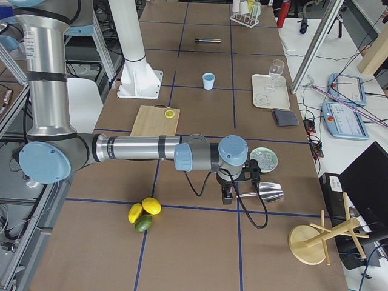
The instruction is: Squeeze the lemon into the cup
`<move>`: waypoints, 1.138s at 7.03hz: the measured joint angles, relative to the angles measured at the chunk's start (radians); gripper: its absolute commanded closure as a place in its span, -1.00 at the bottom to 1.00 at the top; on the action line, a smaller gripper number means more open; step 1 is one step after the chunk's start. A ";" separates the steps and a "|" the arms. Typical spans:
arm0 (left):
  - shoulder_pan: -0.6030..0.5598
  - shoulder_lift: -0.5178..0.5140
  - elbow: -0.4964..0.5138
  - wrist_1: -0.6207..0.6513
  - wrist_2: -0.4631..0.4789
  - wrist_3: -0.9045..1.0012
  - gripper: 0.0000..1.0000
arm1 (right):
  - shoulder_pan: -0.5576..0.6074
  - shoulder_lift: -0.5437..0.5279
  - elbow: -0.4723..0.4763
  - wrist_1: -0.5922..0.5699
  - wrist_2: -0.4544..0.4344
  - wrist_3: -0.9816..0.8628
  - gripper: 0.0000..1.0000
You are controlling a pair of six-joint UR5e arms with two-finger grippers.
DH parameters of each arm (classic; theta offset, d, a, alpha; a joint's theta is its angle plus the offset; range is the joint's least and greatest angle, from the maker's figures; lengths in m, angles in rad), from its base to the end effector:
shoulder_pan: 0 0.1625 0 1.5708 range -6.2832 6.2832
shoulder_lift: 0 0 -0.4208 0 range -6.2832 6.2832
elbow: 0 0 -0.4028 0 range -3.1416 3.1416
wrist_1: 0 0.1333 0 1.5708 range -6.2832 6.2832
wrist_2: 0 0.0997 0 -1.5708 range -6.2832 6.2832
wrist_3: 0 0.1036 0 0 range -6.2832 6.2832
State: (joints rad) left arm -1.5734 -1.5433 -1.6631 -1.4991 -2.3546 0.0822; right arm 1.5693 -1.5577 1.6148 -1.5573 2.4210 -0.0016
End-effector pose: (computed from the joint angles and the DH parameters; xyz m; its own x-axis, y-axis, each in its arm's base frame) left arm -0.0614 -0.4894 0.6311 0.7060 0.0754 -0.7041 -0.0556 0.9971 0.0511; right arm 0.0547 -0.5120 0.6214 0.6597 -0.0556 0.7494 0.0026 0.9974 0.0717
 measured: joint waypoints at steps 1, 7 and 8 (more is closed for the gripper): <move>0.000 0.000 0.002 0.000 0.000 -0.001 -1.00 | 0.000 -0.002 -0.001 -0.001 0.001 0.000 -1.00; 0.001 0.000 -0.003 -0.001 0.000 -0.036 -1.00 | 0.000 -0.006 -0.001 -0.001 0.000 0.000 -1.00; 0.001 0.000 -0.006 0.000 0.000 -0.064 -1.00 | 0.000 -0.007 -0.001 -0.001 0.000 0.000 -1.00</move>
State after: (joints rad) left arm -1.5724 -1.5434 -1.6694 -1.4996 -2.3547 0.0186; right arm 1.5692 -1.5644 1.6139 -1.5585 2.4207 -0.0015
